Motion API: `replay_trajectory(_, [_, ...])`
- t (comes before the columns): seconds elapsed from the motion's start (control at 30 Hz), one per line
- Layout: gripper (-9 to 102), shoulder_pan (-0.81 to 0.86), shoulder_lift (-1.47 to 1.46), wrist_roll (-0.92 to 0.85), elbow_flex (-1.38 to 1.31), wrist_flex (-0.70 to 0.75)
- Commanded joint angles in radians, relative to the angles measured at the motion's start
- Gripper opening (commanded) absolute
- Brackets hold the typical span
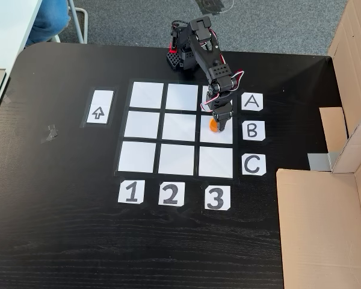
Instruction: Pick up the round, orange token and place it in the grid on square B3.
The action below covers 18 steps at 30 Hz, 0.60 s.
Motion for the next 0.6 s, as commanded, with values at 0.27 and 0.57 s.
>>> replay_trajectory(0.27, [45, 0.012, 0.060, 0.081, 0.066, -0.011])
replay_trajectory(0.57, [52, 0.084, 0.313, 0.049, 0.327, -0.146])
